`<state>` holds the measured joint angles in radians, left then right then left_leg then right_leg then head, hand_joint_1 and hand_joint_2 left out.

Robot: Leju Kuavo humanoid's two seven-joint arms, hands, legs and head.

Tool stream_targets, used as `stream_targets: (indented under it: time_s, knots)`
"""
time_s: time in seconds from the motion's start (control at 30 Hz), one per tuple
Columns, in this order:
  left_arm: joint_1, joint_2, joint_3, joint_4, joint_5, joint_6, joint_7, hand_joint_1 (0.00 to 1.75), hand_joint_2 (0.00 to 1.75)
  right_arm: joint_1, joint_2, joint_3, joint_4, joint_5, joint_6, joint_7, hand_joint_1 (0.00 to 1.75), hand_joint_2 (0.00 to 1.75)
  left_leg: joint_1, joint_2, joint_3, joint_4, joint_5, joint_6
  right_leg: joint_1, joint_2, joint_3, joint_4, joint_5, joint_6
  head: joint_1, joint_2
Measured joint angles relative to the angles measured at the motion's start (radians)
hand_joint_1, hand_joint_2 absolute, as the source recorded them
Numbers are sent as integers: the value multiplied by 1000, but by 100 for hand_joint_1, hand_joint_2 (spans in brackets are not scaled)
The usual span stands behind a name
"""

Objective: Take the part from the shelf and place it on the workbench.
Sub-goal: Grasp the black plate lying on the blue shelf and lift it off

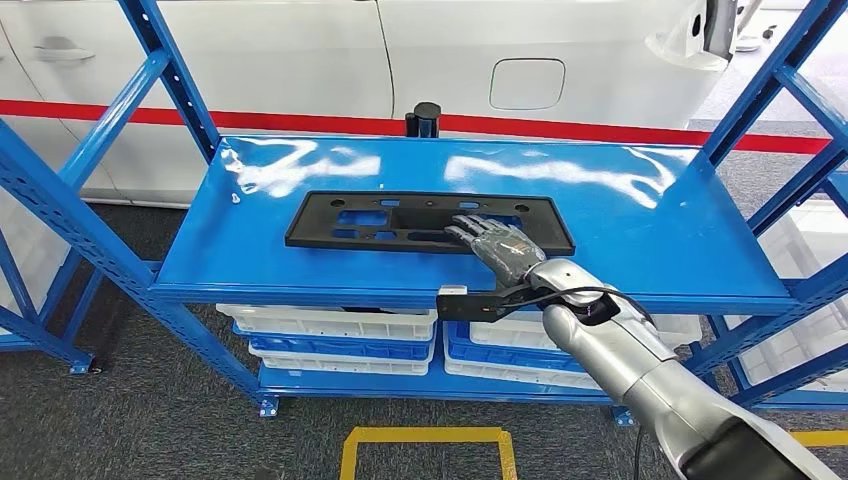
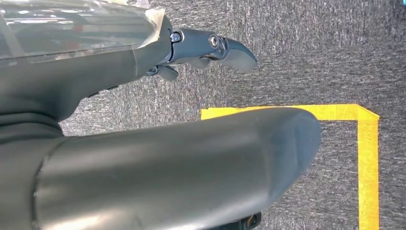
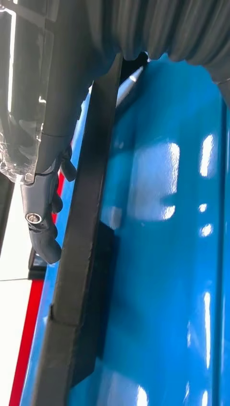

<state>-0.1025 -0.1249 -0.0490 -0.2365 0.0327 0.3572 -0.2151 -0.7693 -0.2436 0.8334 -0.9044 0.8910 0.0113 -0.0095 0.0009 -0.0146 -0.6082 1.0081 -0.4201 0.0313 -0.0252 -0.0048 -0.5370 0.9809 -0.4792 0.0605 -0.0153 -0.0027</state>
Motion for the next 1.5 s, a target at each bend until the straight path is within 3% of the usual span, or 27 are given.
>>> stream_targets:
  time_s: [0.77, 0.93, 1.1, 1.23, 1.33, 1.5]
  knots:
    - [0, 0, -16, 0, 20, 1, -4, 0, 0, -26, 34, -79, 149, 16, -77, -3, 0, 175, -1, -12, -22, 0, 31, 11, 0, 0, -15, -1, -2, 2, 0, 0]
    - [1, -1, -18, 0, 23, 10, -11, 0, 0, 1, 38, -127, 151, -8, -166, 0, 0, 175, -1, -12, -36, -1, 39, 13, 0, 0, -29, -1, -2, 2, 0, 0]
    - [9, -2, -20, 0, 28, 18, -21, 0, 0, 18, 21, -256, 106, -82, -270, 23, 0, 175, -1, -12, -64, -2, 54, 14, -1, 0, -55, 2, -1, 2, 0, 0]
    - [21, -3, -30, 0, 28, 19, -22, 0, 0, -106, -21, -411, 90, -116, -423, 25, 0, 175, 0, -6, -71, -2, 61, 13, -2, 1, -65, 3, -2, 1, 3, 0]
    - [20, -4, -40, 0, 26, 18, -19, 0, 0, -147, -41, -496, 70, -145, -438, -2, 0, 175, -3, -3, -70, -1, 62, 15, -3, 1, -64, 2, 2, 1, 4, 0]
    - [18, -1, -49, 0, 27, 17, -11, 0, 0, -141, -56, -610, 2, -287, -356, -92, 0, 175, -12, -11, -70, 1, 61, 23, -13, 2, -58, -5, 63, 29, 3, 0]
